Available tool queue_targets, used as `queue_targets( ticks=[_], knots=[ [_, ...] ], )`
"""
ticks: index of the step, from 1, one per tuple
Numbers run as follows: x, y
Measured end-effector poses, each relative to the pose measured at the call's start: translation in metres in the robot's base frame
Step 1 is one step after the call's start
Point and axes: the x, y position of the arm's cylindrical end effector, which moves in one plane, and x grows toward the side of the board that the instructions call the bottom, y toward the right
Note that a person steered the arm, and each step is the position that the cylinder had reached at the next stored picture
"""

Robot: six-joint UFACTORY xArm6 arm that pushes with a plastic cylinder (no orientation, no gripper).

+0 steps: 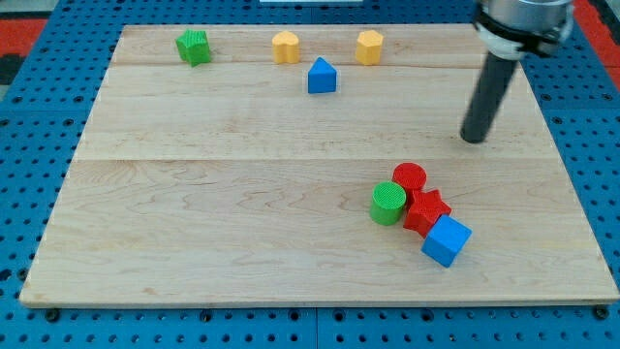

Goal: Drag the red circle to the bottom left of the blue triangle

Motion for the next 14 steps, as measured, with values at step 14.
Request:
queue_targets(
  ticks=[14],
  knots=[
    [0.071, -0.093]
  ],
)
